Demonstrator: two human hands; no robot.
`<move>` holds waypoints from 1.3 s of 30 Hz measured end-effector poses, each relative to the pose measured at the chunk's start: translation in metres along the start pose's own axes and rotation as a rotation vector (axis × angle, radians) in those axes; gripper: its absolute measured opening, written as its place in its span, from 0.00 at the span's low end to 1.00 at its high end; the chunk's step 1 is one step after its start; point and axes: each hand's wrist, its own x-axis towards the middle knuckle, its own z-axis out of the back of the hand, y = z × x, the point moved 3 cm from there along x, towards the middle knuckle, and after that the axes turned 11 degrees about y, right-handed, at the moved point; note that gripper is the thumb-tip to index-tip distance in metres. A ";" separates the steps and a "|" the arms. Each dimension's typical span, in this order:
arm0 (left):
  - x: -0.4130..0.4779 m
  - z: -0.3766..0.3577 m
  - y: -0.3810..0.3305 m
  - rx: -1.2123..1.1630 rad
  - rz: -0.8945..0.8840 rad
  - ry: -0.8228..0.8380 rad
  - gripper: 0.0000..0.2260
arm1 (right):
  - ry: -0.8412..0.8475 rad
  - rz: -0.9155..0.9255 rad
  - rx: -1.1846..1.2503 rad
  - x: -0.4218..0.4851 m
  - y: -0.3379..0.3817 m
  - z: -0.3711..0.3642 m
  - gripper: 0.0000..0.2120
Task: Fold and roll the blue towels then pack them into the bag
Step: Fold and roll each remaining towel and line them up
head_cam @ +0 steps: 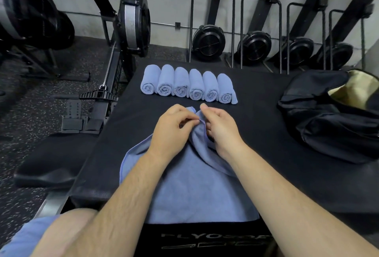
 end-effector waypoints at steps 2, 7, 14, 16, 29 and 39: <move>0.000 0.000 -0.001 -0.022 0.008 0.000 0.04 | 0.045 -0.068 0.112 0.003 -0.002 -0.001 0.09; 0.005 0.007 0.001 -0.039 0.057 -0.121 0.04 | -0.043 0.069 -0.113 0.004 0.008 0.014 0.05; 0.008 0.011 0.003 -0.145 0.139 -0.151 0.03 | 0.145 0.218 -0.363 -0.012 0.016 0.008 0.09; 0.007 0.009 0.003 -0.153 0.143 -0.156 0.03 | 0.151 0.237 -0.358 -0.013 0.017 0.004 0.09; 0.003 0.010 0.002 -0.178 0.185 -0.181 0.03 | 0.097 0.270 -0.480 -0.015 0.017 -0.007 0.04; -0.008 0.041 0.007 -0.136 0.230 -0.227 0.13 | -0.163 0.336 -0.706 -0.019 0.034 0.039 0.04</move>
